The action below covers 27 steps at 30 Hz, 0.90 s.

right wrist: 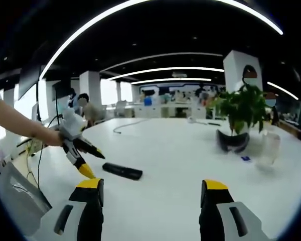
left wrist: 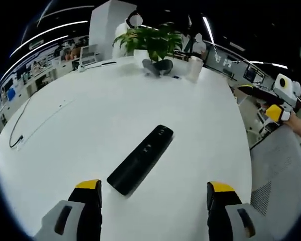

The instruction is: Press the specified remote control buttons in sequence, fully releasing each button before pressing the next.

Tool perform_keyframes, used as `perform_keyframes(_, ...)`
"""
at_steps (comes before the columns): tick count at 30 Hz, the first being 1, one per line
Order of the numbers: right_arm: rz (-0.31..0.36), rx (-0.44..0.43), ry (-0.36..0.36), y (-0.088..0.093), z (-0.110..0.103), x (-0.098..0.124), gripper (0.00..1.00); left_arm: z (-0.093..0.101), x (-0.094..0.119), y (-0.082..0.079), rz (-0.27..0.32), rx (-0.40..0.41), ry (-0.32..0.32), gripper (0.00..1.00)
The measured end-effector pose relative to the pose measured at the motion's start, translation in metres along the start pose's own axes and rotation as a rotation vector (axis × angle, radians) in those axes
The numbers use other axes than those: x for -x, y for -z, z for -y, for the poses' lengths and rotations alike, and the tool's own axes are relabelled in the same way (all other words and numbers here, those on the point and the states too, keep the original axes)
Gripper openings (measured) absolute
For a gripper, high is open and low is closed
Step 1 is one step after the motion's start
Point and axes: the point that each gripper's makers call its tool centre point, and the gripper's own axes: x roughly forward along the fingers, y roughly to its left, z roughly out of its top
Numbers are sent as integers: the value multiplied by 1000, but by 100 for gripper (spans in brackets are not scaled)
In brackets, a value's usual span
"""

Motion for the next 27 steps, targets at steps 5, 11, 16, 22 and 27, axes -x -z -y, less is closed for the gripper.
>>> perform_keyframes(5,-5,8,-2,1,-2,0,78,-3,-5,-2,-25,-25,2,87)
perform_keyframes(11,-6,5,-2,1,-1,0,77,-6,-9,-2,-60,-84,1,86)
perform_keyframes(16,-8,6,-2,2,-1,0,76,-9,-15,-1,-94,-120,4,84)
perform_keyframes(22,-19,2,-6,4,-1,0,75,-12,-23,2,-143,-129,39,79)
perform_keyframes(27,-25,0,-10,5,-2,0,74,-20,-27,-3,-159,-161,29,78)
